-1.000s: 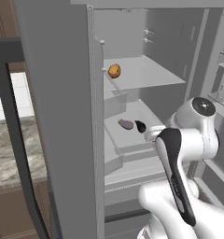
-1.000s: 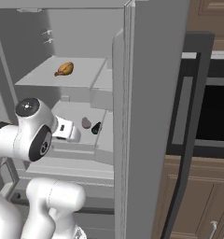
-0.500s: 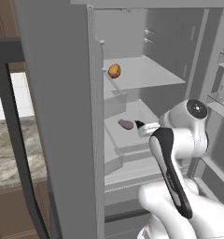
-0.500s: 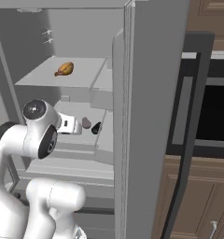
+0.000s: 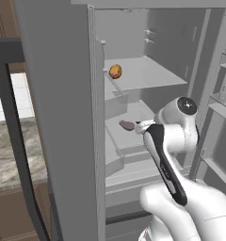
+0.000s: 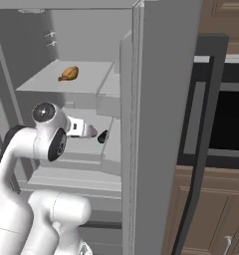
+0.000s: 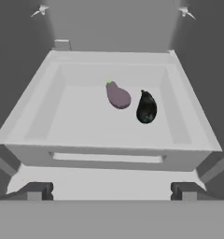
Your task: Place one eggplant and one chicken drumstick in each tupperware on the nearby counter, to pack two identical lunches.
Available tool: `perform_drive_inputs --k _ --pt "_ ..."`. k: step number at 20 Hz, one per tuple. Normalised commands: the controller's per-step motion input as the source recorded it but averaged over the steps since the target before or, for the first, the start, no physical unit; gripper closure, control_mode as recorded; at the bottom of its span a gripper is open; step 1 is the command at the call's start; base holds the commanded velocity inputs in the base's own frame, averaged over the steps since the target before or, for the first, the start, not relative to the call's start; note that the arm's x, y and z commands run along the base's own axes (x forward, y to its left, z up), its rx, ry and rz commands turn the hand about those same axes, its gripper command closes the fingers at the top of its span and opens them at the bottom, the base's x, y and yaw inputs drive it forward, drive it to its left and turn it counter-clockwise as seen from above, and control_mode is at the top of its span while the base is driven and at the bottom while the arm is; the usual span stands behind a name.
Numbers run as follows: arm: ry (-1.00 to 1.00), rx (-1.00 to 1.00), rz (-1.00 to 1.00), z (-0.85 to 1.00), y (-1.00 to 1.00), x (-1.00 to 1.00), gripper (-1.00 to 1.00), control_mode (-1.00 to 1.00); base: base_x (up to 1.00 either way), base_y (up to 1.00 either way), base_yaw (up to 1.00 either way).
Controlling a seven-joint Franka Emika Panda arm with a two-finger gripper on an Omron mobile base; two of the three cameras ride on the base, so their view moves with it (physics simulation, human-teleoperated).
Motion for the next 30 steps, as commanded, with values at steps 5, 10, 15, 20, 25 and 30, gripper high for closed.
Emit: perform_drive_inputs --k 5,10,15,20,25,30 --pt "0.04 -0.06 0.0 -0.16 0.0 0.51 -1.0 -1.0 0.0 0.0 0.0" --pt "0.05 -0.05 0.0 -0.15 0.0 0.38 -1.0 -1.0 0.0 0.0 0.0" --pt "0.0 -0.01 0.01 -0.21 0.0 0.28 -1.0 -1.0 0.0 0.0 0.0" --pt "-0.02 0.0 0.02 -0.38 0.0 0.35 -1.0 -1.0 0.0 0.0 0.0" --pt "0.0 0.0 0.01 -0.05 0.0 0.4 -1.0 -1.0 0.0 0.0 0.0" --pt "0.0 0.0 0.01 -0.02 0.0 0.38 -1.0 -1.0 0.0 0.0 0.0"
